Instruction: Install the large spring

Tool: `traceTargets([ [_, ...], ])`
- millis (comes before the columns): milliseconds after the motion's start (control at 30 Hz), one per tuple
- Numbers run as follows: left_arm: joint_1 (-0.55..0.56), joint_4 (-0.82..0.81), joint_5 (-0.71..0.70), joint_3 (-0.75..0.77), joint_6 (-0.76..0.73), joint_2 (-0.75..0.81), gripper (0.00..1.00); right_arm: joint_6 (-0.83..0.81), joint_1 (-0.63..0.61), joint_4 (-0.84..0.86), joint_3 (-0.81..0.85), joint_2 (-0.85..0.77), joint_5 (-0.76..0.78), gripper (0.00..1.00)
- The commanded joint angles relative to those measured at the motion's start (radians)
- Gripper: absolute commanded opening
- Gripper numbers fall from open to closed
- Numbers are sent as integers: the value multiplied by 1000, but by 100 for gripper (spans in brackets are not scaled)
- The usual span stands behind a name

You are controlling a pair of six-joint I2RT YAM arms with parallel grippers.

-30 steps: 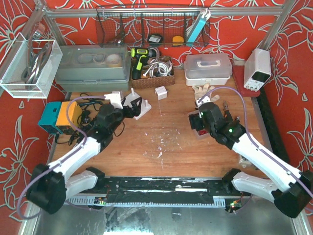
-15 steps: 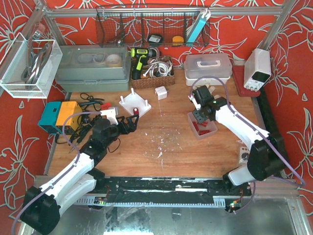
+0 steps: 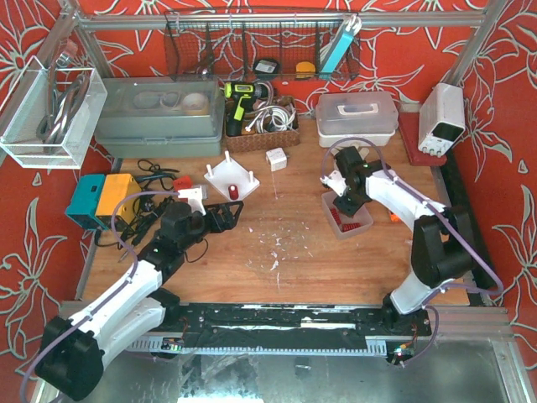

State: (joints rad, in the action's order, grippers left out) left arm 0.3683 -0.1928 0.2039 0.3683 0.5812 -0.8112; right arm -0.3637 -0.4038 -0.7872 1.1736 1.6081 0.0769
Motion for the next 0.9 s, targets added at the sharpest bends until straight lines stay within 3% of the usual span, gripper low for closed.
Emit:
traceTargets([
  [0,6,-29,-13,2,18,53,100,-53,-2,-31,1,49,18,38],
  [333,6,-34,-16,-4,10,72,100,-55,-3,20,8,155,117,39],
  [667,6,-16,-31,5,9,62,100,-90,-1,89,-16,236,86,38],
  [867,6,27,-70,18,26,33,100,-106,-3,86,-17,225,82,20],
])
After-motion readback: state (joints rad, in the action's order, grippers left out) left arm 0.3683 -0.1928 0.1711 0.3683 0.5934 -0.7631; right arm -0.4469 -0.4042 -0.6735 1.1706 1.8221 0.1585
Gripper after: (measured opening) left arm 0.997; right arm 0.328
